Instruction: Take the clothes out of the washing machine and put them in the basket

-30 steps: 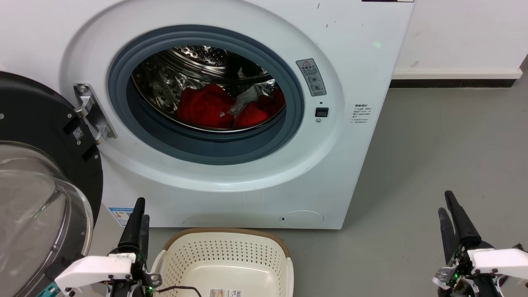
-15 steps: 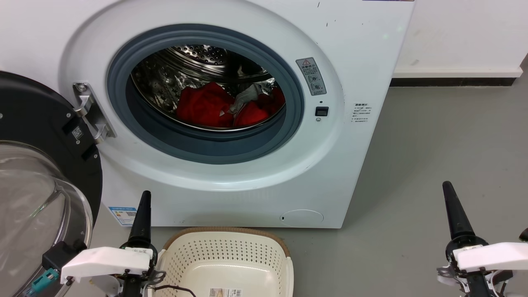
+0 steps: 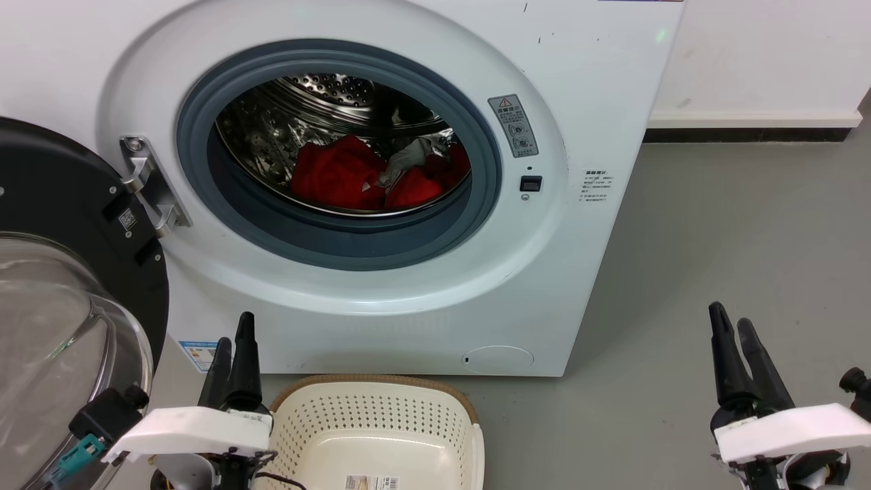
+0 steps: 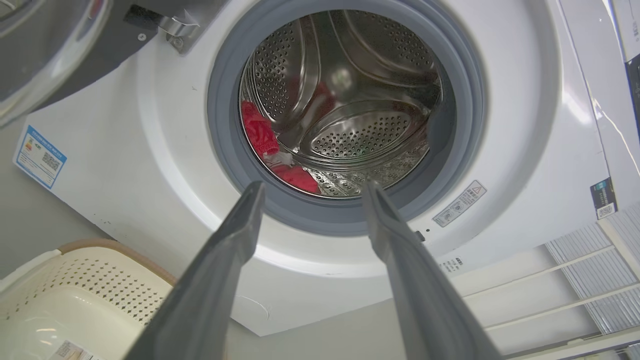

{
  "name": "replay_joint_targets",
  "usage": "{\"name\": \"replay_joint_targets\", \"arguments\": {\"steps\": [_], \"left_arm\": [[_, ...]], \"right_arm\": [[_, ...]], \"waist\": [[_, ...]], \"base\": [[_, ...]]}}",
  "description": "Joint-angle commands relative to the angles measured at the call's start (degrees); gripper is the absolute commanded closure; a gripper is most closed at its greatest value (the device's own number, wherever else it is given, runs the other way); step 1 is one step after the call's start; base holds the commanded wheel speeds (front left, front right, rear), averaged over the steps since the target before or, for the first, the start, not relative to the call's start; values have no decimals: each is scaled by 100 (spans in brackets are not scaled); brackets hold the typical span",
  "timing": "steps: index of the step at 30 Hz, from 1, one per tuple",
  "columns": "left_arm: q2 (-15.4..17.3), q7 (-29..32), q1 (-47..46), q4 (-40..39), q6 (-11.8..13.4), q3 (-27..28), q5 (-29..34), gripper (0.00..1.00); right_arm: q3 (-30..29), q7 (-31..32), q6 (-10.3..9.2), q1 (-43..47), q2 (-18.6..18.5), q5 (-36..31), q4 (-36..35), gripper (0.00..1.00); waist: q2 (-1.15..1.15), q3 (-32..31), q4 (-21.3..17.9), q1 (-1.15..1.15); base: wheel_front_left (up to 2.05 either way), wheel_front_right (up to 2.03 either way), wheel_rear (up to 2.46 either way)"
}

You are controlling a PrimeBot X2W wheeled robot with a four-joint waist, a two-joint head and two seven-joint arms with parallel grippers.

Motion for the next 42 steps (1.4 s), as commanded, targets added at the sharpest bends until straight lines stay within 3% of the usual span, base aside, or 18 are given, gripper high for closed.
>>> {"name": "replay_joint_targets", "arguments": {"steps": [1, 16, 42], "left_arm": [[11, -56, -17, -125, 3, -24, 215, 0], [12, -331, 114, -298, -25, -152, 1351, 0], [13, -725, 297, -422, 83, -294, 2851, 0]], "right_arm": [[14, -58, 0, -27, -8, -236, -136, 0], [78, -332, 0, 163, -7, -1572, -422, 0], [95, -725, 0, 416, -5, -3296, -792, 0]], "waist": [[0, -1, -1, 0], [0, -8, -7, 0], [0, 12, -17, 0]], "base": [[0, 0, 0], [0, 0, 0], [0, 0, 0]]}}
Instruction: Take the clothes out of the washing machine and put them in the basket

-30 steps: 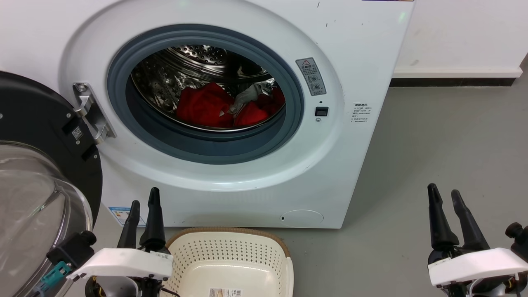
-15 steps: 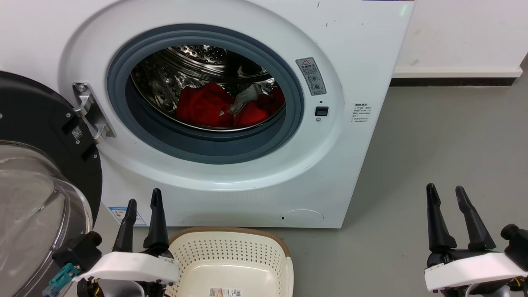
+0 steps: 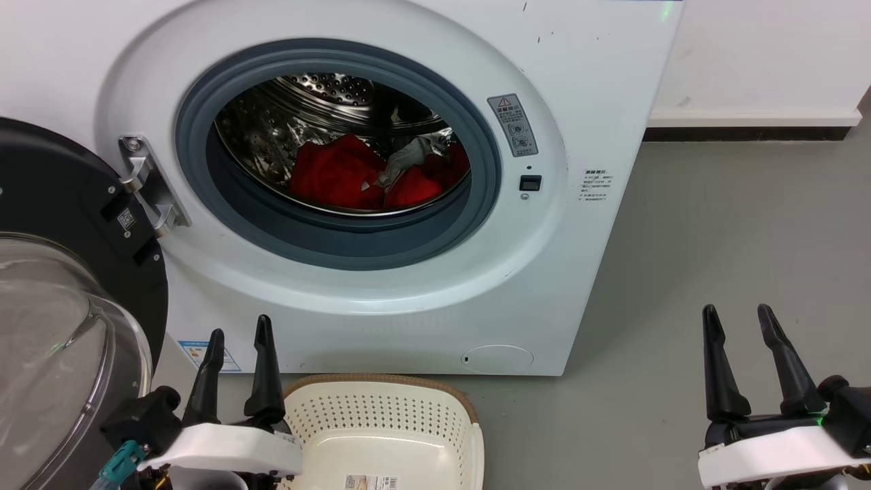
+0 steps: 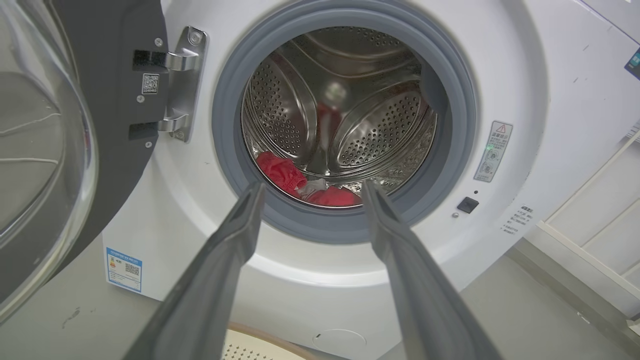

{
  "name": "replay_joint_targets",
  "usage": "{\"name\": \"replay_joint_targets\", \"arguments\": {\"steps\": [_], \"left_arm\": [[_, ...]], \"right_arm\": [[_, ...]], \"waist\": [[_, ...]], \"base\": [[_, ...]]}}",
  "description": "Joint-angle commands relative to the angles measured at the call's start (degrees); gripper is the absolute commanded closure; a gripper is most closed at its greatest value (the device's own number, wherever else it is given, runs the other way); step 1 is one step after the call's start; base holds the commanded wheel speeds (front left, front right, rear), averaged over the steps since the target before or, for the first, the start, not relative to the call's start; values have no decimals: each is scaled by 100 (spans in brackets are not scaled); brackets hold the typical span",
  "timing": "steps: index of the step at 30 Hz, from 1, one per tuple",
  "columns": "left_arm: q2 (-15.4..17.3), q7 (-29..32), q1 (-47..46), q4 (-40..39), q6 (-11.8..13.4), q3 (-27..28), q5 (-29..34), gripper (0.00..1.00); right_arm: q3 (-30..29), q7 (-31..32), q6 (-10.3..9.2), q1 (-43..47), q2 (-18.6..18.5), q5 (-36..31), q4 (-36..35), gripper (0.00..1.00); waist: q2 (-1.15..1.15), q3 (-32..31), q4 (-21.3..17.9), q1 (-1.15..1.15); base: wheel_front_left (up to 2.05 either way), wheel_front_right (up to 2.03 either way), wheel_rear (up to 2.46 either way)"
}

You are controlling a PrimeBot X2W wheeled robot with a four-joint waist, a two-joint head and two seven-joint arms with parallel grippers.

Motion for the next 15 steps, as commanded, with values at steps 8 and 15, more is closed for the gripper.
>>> {"name": "replay_joint_targets", "arguments": {"steps": [8, 15], "left_arm": [[10, -152, 67, -101, 63, -47, 475, 0], [10, -237, 100, -120, 95, -83, 778, 0]], "right_arm": [[-8, -137, -2, 119, -3, -524, -90, 0], [-20, -226, -2, 185, -3, -843, -101, 0]], "waist": [[0, 2, -16, 0], [0, 13, -14, 0]], "base": [[0, 0, 0], [0, 0, 0]]}}
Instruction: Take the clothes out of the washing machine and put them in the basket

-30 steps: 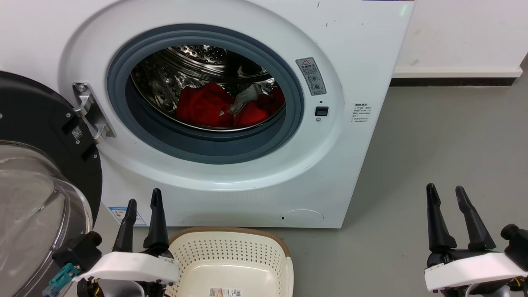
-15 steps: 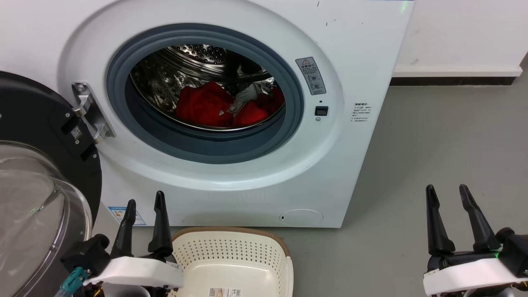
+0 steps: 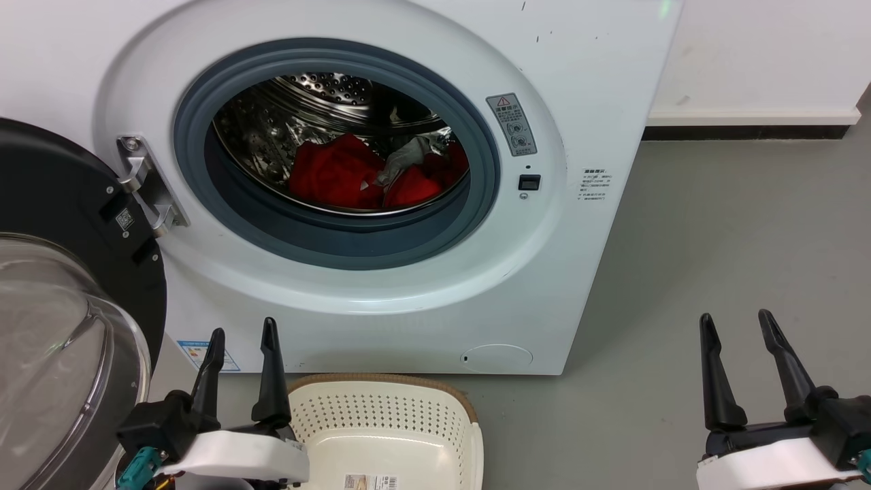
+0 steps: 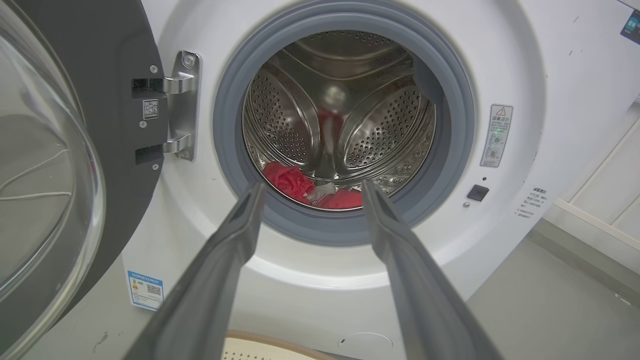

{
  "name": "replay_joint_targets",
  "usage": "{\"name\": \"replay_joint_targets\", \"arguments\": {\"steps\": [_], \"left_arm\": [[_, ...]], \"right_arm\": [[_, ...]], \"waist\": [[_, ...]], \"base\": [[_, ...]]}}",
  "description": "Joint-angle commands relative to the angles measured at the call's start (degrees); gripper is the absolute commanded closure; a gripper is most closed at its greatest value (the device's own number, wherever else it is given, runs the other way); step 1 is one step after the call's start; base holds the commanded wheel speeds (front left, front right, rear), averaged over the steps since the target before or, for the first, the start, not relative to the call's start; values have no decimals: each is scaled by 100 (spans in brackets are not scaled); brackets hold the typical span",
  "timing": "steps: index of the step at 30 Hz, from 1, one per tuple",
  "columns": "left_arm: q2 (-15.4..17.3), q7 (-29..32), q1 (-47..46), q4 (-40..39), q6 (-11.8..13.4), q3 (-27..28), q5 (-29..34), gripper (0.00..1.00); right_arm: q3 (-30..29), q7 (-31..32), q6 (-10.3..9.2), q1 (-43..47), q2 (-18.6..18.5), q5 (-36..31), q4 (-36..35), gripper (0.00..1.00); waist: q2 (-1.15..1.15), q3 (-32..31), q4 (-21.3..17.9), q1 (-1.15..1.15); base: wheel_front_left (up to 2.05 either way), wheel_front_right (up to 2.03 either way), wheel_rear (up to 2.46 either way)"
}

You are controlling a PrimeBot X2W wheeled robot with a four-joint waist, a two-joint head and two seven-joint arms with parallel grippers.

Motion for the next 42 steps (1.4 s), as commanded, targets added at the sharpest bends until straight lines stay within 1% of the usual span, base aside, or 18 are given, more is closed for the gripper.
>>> {"name": "replay_joint_targets", "arguments": {"steps": [1, 8, 28, 42], "left_arm": [[8, -57, 37, -65, 27, -16, 143, 0], [8, -137, 87, -77, 68, -26, 417, 0], [7, -340, 177, 66, 128, -61, 1023, 0], [6, -335, 199, 185, 127, -29, 942, 0]], "right_arm": [[-2, -56, -2, 72, -1, -161, -65, 0], [-8, -136, -2, 114, -1, -447, -110, 0], [-4, -341, -3, 250, 1, -768, -116, 0], [-16, -334, -3, 254, 2, -523, -21, 0]], "waist": [[0, 3, 3, 0], [0, 18, 6, 0], [0, 4, 9, 0], [0, -7, 23, 0]], "base": [[0, 0, 0], [0, 0, 0], [0, 0, 0], [0, 0, 0]]}}
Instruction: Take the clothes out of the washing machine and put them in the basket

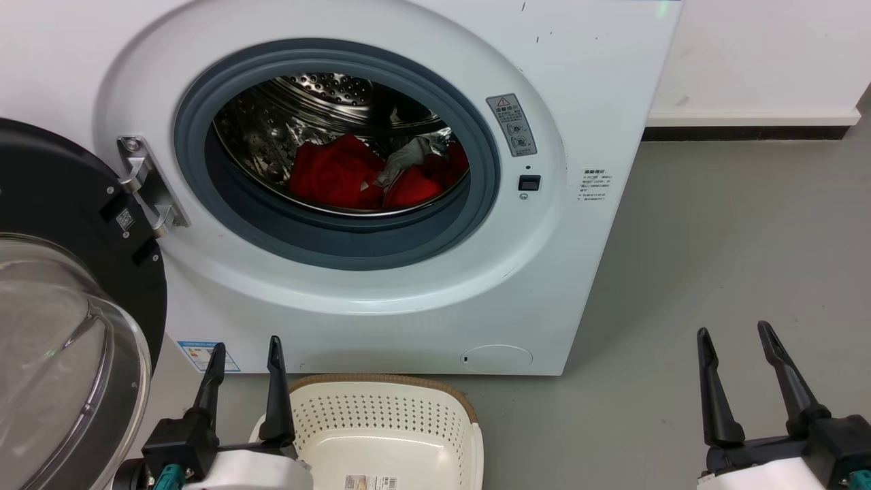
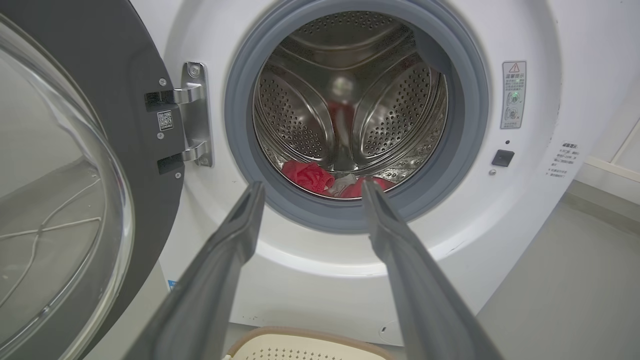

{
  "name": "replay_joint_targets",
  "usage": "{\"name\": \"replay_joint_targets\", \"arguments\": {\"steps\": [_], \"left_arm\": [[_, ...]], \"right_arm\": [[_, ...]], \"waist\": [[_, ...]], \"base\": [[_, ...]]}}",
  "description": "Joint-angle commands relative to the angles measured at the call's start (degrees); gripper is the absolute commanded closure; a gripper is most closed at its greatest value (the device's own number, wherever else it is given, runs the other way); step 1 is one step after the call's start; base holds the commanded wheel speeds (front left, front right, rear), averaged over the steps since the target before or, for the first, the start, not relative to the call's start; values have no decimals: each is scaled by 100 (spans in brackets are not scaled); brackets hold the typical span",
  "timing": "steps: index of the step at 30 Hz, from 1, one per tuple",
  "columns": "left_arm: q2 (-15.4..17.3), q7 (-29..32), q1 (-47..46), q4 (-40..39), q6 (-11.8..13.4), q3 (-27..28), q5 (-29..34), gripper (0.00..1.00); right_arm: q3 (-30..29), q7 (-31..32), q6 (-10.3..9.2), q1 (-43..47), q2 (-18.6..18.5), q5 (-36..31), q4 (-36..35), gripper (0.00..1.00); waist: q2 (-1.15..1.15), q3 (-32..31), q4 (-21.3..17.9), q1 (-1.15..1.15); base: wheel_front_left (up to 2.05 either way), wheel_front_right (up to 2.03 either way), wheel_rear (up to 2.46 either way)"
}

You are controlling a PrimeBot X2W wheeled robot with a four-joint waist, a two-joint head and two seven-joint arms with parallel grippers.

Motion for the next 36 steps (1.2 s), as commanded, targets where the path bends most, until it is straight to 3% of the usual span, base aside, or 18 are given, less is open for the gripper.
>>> {"name": "replay_joint_targets", "arguments": {"steps": [1, 18, 26, 36], "left_arm": [[3, -16, 19, 8, 3, 8, -6, 0], [2, -15, -581, 366, 88, 84, -13, 0], [2, -15, -2029, 1452, -143, 227, 241, 0], [490, -14, -4202, 3074, -281, 591, 443, 0]], "right_arm": [[-3, -12, -4, 40, 3, 8, 12, 0], [19, -12, -4, -164, 3, 91, -20, 0], [32, -12, -4, -568, 4, 125, -124, 0], [158, -12, -4, -1278, 6, 348, -242, 0]], "waist": [[0, 0, 1, 0], [0, 254, -99, 0], [0, 961, -328, 0], [0, 2174, -915, 0]], "base": [[0, 0, 0], [0, 0, 0], [0, 0, 0], [0, 0, 0]]}}
